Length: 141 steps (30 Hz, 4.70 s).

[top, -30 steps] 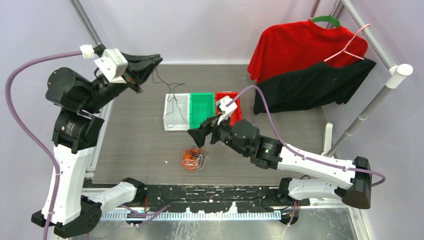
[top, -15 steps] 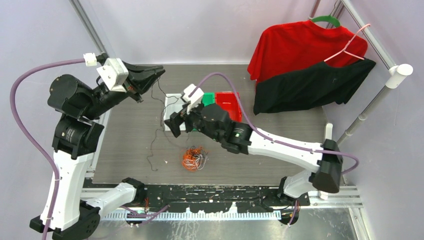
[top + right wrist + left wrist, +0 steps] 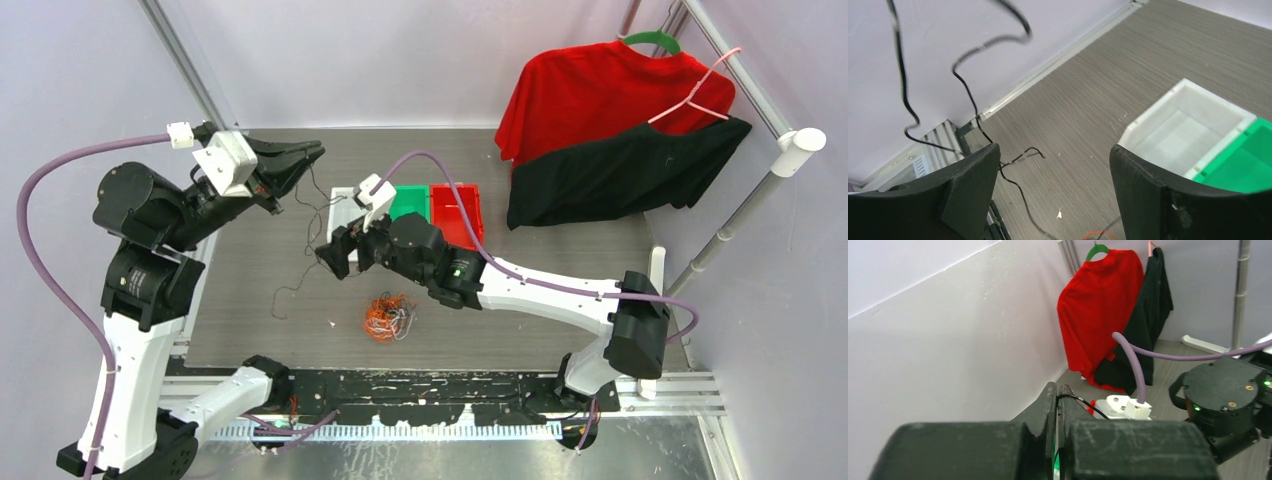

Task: Untangle the cables
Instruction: Place the cable in the bin.

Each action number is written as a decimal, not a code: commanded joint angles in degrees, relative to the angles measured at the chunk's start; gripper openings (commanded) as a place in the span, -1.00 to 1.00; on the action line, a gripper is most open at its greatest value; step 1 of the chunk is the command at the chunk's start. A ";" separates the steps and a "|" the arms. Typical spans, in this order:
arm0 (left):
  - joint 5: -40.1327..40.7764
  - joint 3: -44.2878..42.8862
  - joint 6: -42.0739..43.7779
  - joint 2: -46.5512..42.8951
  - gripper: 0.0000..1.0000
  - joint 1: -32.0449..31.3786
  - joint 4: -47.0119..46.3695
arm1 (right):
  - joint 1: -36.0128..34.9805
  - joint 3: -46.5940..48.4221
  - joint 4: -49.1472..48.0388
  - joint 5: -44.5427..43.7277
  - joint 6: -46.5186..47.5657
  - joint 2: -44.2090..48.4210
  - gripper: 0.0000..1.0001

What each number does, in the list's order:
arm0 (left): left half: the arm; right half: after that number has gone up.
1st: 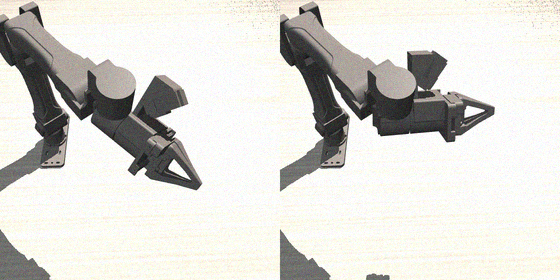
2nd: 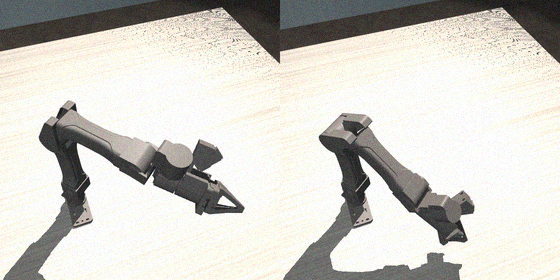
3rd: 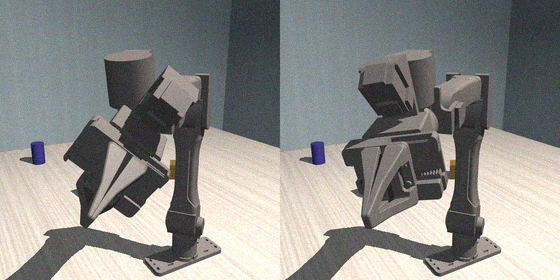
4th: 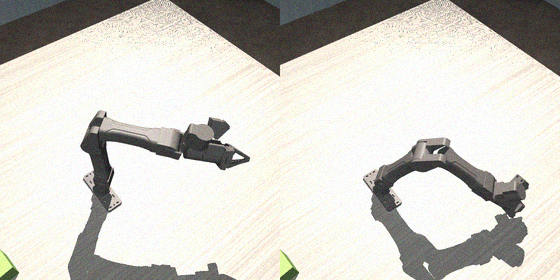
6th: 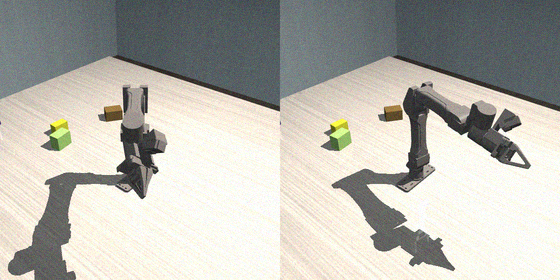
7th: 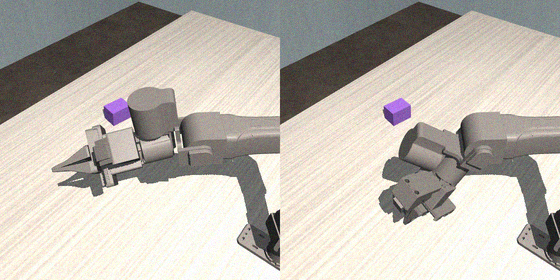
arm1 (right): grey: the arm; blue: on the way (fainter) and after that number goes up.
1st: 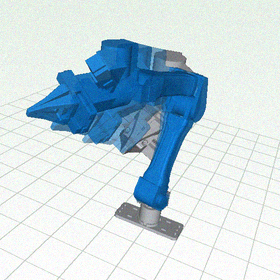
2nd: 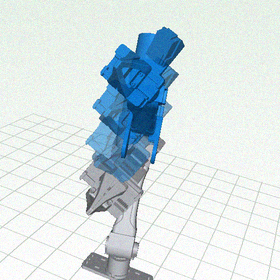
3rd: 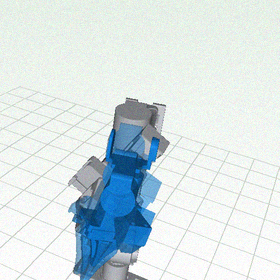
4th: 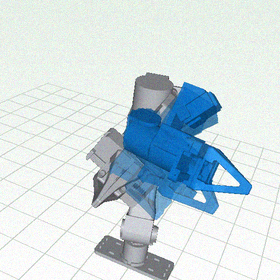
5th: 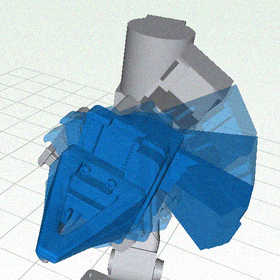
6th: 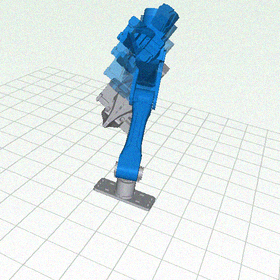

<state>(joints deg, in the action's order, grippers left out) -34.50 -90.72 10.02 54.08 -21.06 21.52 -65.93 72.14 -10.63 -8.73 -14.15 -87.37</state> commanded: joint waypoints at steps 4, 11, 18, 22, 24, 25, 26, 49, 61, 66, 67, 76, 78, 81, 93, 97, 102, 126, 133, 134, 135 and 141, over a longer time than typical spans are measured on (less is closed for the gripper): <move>11.35 1.62 4.78 -0.79 -1.00 -0.22 -2.70 | 2.55 -5.53 -7.09 -4.33 -12.43 6.13 0.81; 15.03 4.46 5.88 -1.72 -1.00 -0.21 -2.61 | 4.78 -10.63 -8.47 3.03 -11.17 10.85 0.90; 12.77 5.38 3.03 -1.63 -1.00 -0.22 -2.82 | 4.40 -9.55 -12.72 9.13 -4.00 7.75 0.99; 12.35 5.24 2.60 -1.64 -1.00 -0.26 -2.87 | 3.47 -7.91 -16.26 7.02 0.40 3.82 1.00; 12.19 5.29 2.39 -1.62 -1.00 -0.22 -2.69 | 3.15 -5.02 -15.65 5.71 1.78 0.83 0.98; 12.06 5.35 2.25 -1.67 -1.00 -0.21 -2.67 | 3.11 -3.59 -15.49 5.44 2.43 -0.59 0.96; 12.13 5.37 2.14 -1.62 -1.00 -0.21 -2.66 | 3.02 -2.07 -15.54 5.32 3.00 -1.94 0.94; 19.47 26.18 6.73 -14.14 -1.00 -0.24 0.02 | 22.63 1.39 -36.21 18.75 -43.14 -17.06 -0.98; 23.23 45.10 14.95 -11.55 -1.00 -0.21 -7.06 | 21.63 10.66 -4.48 0.66 -35.09 -20.89 -0.98; 23.50 47.72 17.48 -6.94 -1.00 -0.21 -12.27 | 20.10 17.78 7.51 -10.62 -29.77 -24.87 -0.98; 23.44 47.93 18.22 -5.91 -1.00 -0.19 -12.69 | 20.14 18.39 8.44 -12.20 -29.68 -25.40 -0.98; 22.47 50.91 20.11 2.04 -0.87 -0.13 -17.55 | 19.70 21.53 14.19 -17.28 -26.16 -26.30 -0.98; 23.07 48.80 19.57 3.48 -0.06 0.15 -15.46 | 19.62 22.48 15.41 -17.49 -24.39 -26.46 -0.98; 20.28 45.20 19.71 4.75 0.51 2.10 -9.24 | 19.46 24.43 16.99 -18.25 -21.61 -27.30 -0.98; -15.77 35.74 16.64 1.27 0.96 22.82 13.39 | 18.86 29.21 22.11 -20.33 -12.37 -29.90 -0.98; -19.36 35.64 9.92 0.68 0.96 22.79 4.20 | 18.09 26.95 20.85 -18.56 -11.34 -27.72 -0.98; -19.62 33.13 7.51 3.04 0.99 20.44 -6.86 | 16.73 24.48 18.98 -10.37 -10.59 -22.92 -0.98; -9.09 35.61 13.28 0.68 0.98 8.79 -9.68 | 12.94 11.56 1.13 14.38 -18.18 -5.67 -0.98; -4.85 38.24 14.03 0.11 0.67 7.80 -8.13 | 13.20 9.34 -2.55 13.61 -22.58 -3.36 -0.98; -3.75 38.56 13.10 0.21 0.57 7.87 -8.98 | 13.41 8.80 -3.15 13.12 -23.30 -2.95 -0.98; -2.79 38.74 12.06 0.36 0.46 7.94 -9.68 | 13.64 8.27 -3.65 12.38 -23.91 -2.63 -0.98; -0.20 41.00 6.24 0.11 -0.31 7.84 -13.52 | 15.77 2.78 -8.22 9.45 -28.65 -1.13 -0.98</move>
<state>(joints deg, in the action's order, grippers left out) -37.06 -50.70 20.38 54.96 -13.17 12.86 -51.62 77.08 -11.66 3.22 -38.28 -91.74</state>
